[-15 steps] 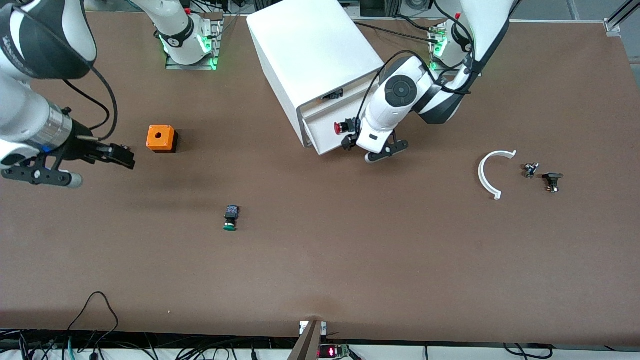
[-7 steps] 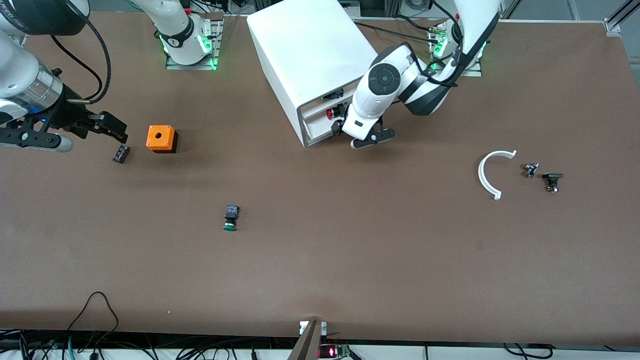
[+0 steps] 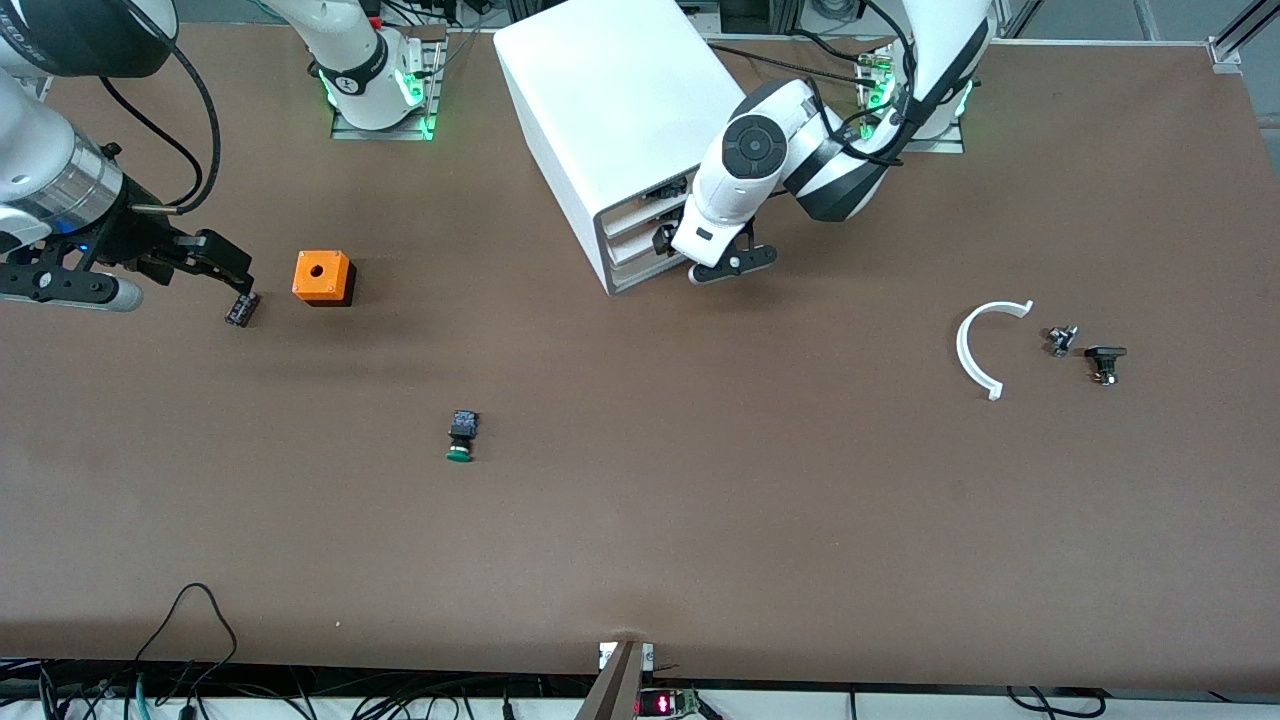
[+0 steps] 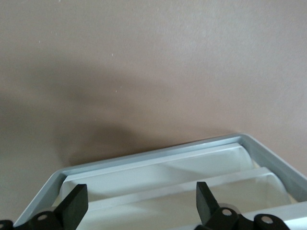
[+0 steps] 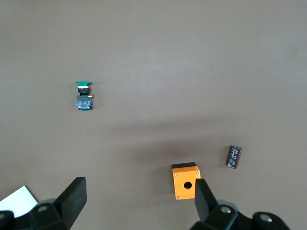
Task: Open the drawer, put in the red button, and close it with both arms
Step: 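Push the drawer closed with the left gripper while the right gripper withdraws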
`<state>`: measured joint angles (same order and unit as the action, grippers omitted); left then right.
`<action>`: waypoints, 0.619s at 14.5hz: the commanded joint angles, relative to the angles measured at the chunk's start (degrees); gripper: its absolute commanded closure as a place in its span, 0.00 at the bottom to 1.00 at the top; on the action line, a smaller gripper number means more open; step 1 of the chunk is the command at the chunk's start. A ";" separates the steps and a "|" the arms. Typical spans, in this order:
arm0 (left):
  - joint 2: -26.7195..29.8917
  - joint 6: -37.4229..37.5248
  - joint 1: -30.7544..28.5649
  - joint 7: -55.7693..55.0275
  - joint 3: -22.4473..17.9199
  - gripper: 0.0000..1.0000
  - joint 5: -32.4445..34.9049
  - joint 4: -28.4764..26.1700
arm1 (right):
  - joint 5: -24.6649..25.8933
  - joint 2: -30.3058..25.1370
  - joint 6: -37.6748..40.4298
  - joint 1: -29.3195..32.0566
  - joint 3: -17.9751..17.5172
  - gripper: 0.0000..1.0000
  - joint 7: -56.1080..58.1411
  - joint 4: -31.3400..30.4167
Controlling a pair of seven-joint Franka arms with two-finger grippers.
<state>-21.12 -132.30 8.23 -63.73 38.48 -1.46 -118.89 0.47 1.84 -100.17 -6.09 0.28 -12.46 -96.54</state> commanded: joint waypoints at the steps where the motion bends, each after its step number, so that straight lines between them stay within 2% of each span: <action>1: 1.70 1.43 -0.58 0.01 1.07 0.01 -1.96 -1.08 | 0.85 0.62 0.33 0.38 -0.11 0.00 1.04 2.31; 5: 1.61 1.43 -0.15 -0.08 1.07 0.01 -2.05 -0.99 | 0.85 0.80 0.33 0.90 -0.46 0.00 0.77 2.58; 6: 1.61 1.43 -0.06 -0.08 1.07 0.01 -2.05 -0.99 | 0.68 0.62 0.41 2.82 -1.33 0.00 0.95 2.58; 8: 1.61 1.43 0.21 -0.08 1.07 0.01 -2.75 -0.99 | 0.67 0.54 0.50 7.13 -6.15 0.00 0.86 2.58; 9: 1.61 1.43 0.21 -0.08 1.07 0.01 -2.84 -0.99 | 0.76 0.45 0.76 7.32 -6.52 0.00 0.77 2.58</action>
<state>-21.12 -131.59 8.32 -63.74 39.16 -2.42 -118.90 0.48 1.90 -100.17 -1.71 -2.97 -12.36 -95.24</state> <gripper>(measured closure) 0.004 0.000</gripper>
